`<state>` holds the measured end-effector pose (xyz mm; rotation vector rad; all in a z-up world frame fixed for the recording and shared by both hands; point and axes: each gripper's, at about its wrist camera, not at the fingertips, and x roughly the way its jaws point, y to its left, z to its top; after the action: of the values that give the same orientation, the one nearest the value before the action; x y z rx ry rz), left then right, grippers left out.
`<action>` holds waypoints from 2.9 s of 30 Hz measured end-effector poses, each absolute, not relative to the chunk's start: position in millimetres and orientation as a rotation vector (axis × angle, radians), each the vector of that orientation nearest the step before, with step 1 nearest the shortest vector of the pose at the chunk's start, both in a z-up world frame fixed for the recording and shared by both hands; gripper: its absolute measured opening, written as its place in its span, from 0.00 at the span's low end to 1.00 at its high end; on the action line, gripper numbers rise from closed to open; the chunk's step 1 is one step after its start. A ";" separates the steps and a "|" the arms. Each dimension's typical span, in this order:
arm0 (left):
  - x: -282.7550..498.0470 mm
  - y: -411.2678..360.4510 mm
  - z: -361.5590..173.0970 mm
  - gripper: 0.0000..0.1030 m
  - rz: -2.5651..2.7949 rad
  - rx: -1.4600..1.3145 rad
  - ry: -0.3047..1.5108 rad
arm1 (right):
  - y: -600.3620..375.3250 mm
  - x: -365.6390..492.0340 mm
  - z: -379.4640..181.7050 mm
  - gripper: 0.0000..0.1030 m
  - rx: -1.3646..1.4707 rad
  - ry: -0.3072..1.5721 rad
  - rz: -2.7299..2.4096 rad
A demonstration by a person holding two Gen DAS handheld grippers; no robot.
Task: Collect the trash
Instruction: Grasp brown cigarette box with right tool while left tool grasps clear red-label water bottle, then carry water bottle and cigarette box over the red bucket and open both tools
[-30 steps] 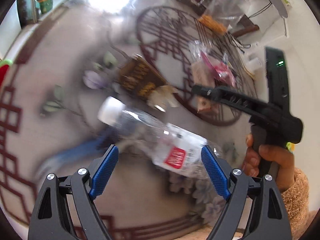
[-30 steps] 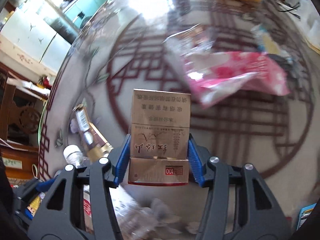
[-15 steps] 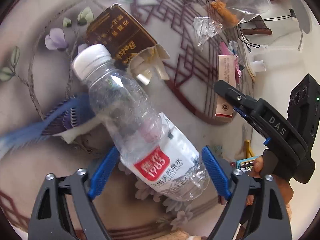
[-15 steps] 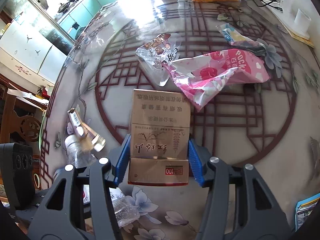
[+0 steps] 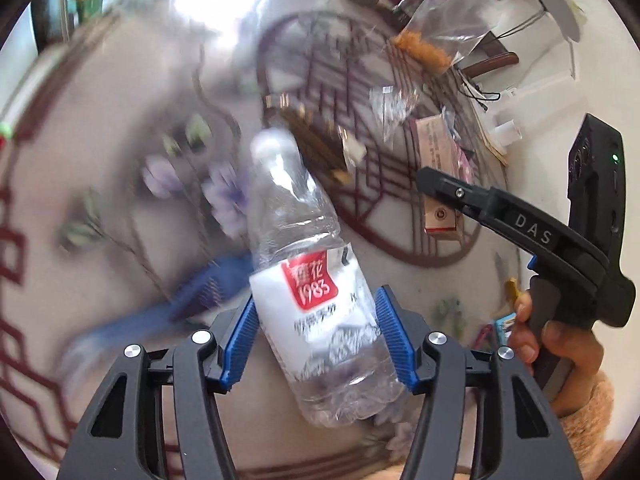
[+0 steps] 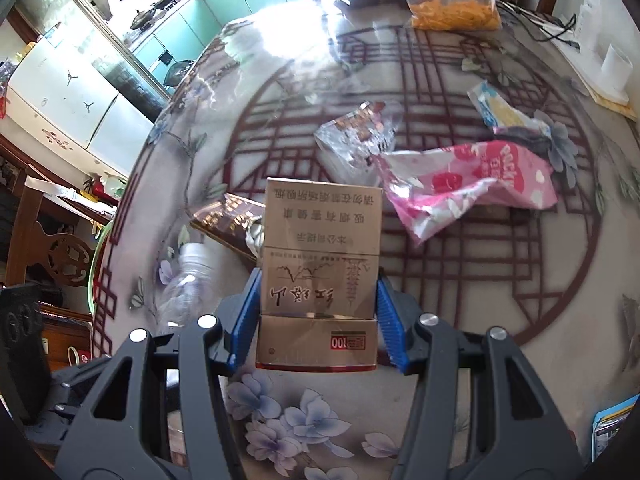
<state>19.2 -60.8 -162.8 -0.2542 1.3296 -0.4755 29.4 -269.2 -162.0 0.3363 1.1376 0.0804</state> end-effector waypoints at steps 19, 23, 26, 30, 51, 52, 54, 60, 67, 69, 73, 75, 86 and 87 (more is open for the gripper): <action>28.7 -36.0 -180.3 0.75 -0.387 -0.048 1.345 | -245.7 26.8 -192.7 0.51 0.301 1.256 0.027; 33.2 -38.3 -194.7 0.54 -0.399 -0.078 1.385 | -251.7 24.9 -197.0 0.70 0.309 1.269 0.012; 29.5 -35.1 -193.5 0.53 -0.402 -0.089 1.380 | -255.1 24.7 -198.9 0.72 0.320 1.269 0.005; 27.3 -26.9 -180.7 0.53 -0.392 -0.084 1.326 | -253.4 29.0 -204.4 0.72 0.316 1.280 0.003; 50.4 75.1 -119.8 0.53 -0.327 -0.151 1.128 | -211.3 33.3 -135.4 0.51 0.218 1.101 -0.053; 51.0 80.9 -118.5 0.53 -0.325 -0.149 1.124 | -203.9 32.9 -130.0 0.51 0.218 1.090 -0.054; 52.6 95.8 -117.2 0.53 -0.322 -0.136 1.114 | -191.4 31.7 -120.7 0.51 0.222 1.072 -0.053; 59.7 137.2 -118.8 0.53 -0.323 -0.127 1.111 | -139.6 37.6 -105.0 0.51 0.204 1.036 -0.046; 65.7 186.9 -126.1 0.53 -0.298 -0.133 1.121 | -89.0 39.1 -100.9 0.51 0.194 1.030 -0.023; 67.3 200.7 -128.9 0.53 -0.289 -0.136 1.125 | -74.9 41.2 -100.0 0.51 0.186 1.029 -0.014; 69.4 221.2 -133.4 0.53 -0.271 -0.148 1.134 | -51.7 45.2 -97.9 0.51 0.176 1.032 0.010; 70.9 231.6 -135.8 0.53 -0.260 -0.152 1.137 | -39.5 48.1 -96.4 0.51 0.166 1.032 0.025; 79.3 273.7 -155.2 0.53 -0.191 -0.183 1.172 | 19.3 70.1 -100.2 0.51 0.116 1.061 0.126; 80.4 278.8 -158.7 0.53 -0.184 -0.198 1.182 | 26.2 73.1 -102.1 0.51 0.109 1.069 0.142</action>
<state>80.4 278.8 -158.7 -0.1979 1.1819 -0.1841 73.1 26.2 -102.1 0.1093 1.0690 0.1424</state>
